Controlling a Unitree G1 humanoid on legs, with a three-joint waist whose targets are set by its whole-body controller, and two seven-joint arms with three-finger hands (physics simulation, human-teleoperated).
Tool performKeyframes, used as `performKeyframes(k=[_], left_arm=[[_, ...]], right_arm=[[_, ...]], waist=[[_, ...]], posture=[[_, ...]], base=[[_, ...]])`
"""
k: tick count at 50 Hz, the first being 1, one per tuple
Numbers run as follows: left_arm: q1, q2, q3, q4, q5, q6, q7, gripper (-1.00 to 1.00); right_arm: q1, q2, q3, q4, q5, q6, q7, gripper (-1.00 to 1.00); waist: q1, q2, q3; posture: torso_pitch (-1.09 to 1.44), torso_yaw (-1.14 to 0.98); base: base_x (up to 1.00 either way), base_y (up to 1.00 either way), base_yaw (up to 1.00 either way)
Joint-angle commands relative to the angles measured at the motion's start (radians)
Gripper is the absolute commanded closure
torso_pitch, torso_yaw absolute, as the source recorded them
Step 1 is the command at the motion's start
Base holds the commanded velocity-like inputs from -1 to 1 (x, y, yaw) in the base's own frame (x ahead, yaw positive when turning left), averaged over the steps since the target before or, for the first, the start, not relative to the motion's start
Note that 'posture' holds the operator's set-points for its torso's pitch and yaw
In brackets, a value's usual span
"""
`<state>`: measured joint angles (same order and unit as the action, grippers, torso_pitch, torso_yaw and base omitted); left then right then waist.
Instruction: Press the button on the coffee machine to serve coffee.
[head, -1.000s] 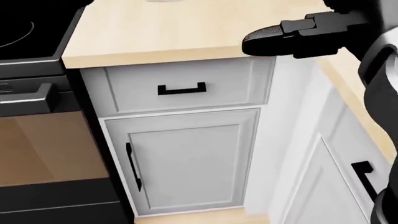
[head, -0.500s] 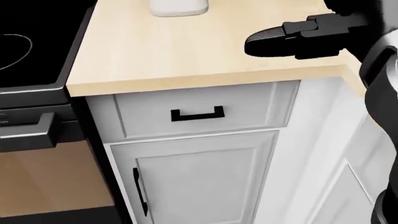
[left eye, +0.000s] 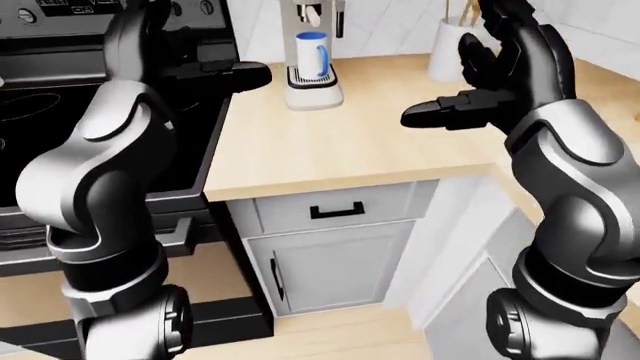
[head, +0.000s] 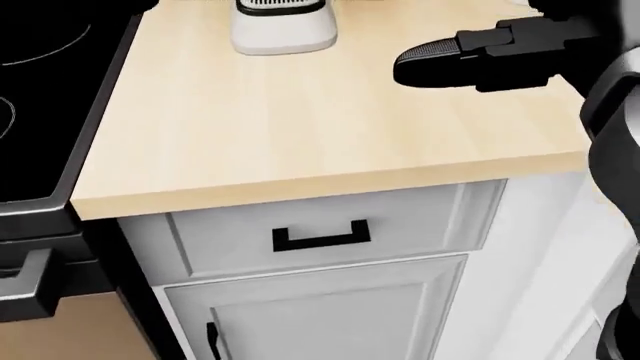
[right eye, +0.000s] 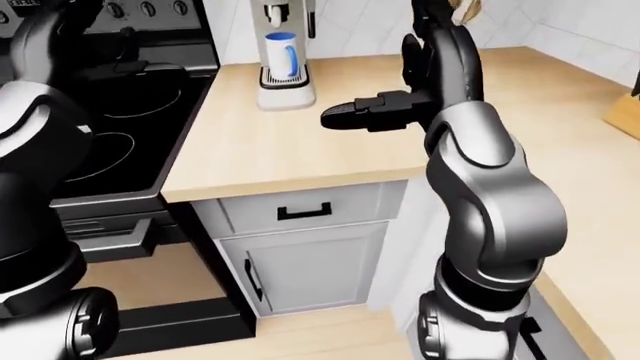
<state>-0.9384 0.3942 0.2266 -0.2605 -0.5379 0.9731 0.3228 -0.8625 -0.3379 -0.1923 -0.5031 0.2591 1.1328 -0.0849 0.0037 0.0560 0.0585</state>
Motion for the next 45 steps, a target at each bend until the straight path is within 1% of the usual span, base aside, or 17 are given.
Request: performKeyframes(k=[1,9,11,13,16,19,24,27,28,32,35,37,39,41,43,44,45], left_arm=[[-0.039,0.009,0.005,-0.023,0.001,-0.019,0.000,-1.00],[-0.037,0.008,0.005,-0.027,0.001,-0.018,0.001,-1.00],[-0.037,0.008,0.006,-0.029,0.000,-0.016,0.001,-1.00],[-0.037,0.008,0.005,-0.028,0.000,-0.016,0.002,-1.00],[-0.036,0.007,0.004,-0.026,0.002,-0.021,0.000,-1.00],[-0.037,0.007,0.005,-0.026,0.000,-0.018,0.001,-1.00],[-0.038,0.007,0.005,-0.025,-0.001,-0.019,0.002,-1.00],[-0.037,0.006,0.004,-0.026,0.000,-0.019,0.001,-1.00],[-0.036,0.006,0.003,-0.024,0.001,-0.021,0.000,-1.00],[-0.032,0.003,0.000,-0.025,0.004,-0.024,-0.002,-1.00],[-0.033,0.003,0.002,-0.024,0.005,-0.024,-0.004,-1.00],[-0.033,0.003,0.002,-0.027,0.004,-0.020,-0.003,-1.00],[-0.033,0.002,0.003,-0.030,0.002,-0.017,-0.001,-1.00],[-0.032,0.001,0.002,-0.031,0.003,-0.018,-0.001,-1.00],[-0.033,0.002,0.002,-0.030,0.003,-0.019,-0.002,-1.00],[-0.033,0.002,0.003,-0.029,0.003,-0.018,-0.002,-1.00],[-0.033,0.001,0.003,-0.030,0.003,-0.018,-0.001,-1.00]], right_arm=[[-0.035,-0.016,-0.014,-0.018,-0.002,-0.021,-0.001,-1.00],[-0.031,-0.014,-0.012,-0.019,-0.004,-0.025,0.002,-1.00],[-0.032,-0.014,-0.013,-0.019,-0.004,-0.024,0.002,-1.00],[-0.034,-0.014,-0.014,-0.022,-0.004,-0.020,0.001,-1.00],[-0.034,-0.014,-0.012,-0.020,-0.005,-0.022,0.002,-1.00],[-0.031,-0.014,-0.012,-0.018,-0.005,-0.026,0.004,-1.00],[-0.026,-0.012,0.001,-0.008,-0.012,-0.040,0.012,-1.00],[-0.028,-0.008,0.003,-0.005,-0.020,-0.038,0.018,-1.00],[-0.027,-0.009,-0.001,-0.009,-0.026,-0.041,0.015,-1.00],[-0.024,-0.012,0.000,-0.011,-0.037,-0.038,0.018,-1.00],[-0.027,-0.010,0.000,-0.012,-0.042,-0.031,0.022,-1.00],[-0.025,-0.010,0.003,-0.014,-0.047,-0.037,0.026,-1.00],[-0.026,-0.009,0.000,-0.014,-0.051,-0.041,0.028,-1.00],[-0.025,-0.009,0.002,-0.015,-0.054,-0.042,0.029,-1.00],[-0.024,-0.010,0.003,-0.015,-0.061,-0.042,0.031,-1.00],[-0.025,-0.010,0.002,-0.017,-0.063,-0.038,0.031,-1.00],[-0.026,-0.012,0.003,-0.018,-0.066,-0.034,0.032,-1.00]], waist=[[-0.013,0.022,-0.031],[0.005,-0.040,-0.030],[0.010,-0.069,-0.033],[0.016,-0.123,-0.047],[0.011,-0.115,-0.031],[0.003,-0.093,-0.039],[-0.008,-0.050,-0.014],[-0.024,0.001,-0.041],[-0.022,-0.030,-0.016],[-0.014,-0.035,-0.027],[0.009,0.008,-0.059],[-0.002,-0.013,-0.068],[0.014,-0.037,-0.018],[0.020,-0.072,0.001],[0.015,-0.116,-0.006],[0.009,-0.085,-0.033],[0.019,-0.099,-0.042]], posture=[[0.00,0.00],[0.00,0.00],[0.00,0.00],[0.00,0.00],[0.00,0.00],[0.00,0.00],[0.00,0.00],[0.00,0.00],[0.00,0.00],[0.00,0.00],[0.00,0.00],[0.00,0.00],[0.00,0.00],[0.00,0.00],[0.00,0.00],[0.00,0.00],[0.00,0.00]], base=[[0.21,0.00,0.00],[0.21,0.00,0.00],[0.20,0.00,0.00],[0.20,0.00,0.00],[0.21,0.00,0.00],[0.22,0.00,0.00],[0.16,0.00,0.00],[0.00,0.00,0.00],[0.00,0.00,0.00],[0.00,0.00,0.00],[-0.25,0.00,1.00],[-0.18,0.00,0.64],[0.00,0.00,0.00],[0.00,0.00,0.00],[0.00,0.00,0.00],[0.00,0.00,0.13],[0.00,0.00,0.31]])
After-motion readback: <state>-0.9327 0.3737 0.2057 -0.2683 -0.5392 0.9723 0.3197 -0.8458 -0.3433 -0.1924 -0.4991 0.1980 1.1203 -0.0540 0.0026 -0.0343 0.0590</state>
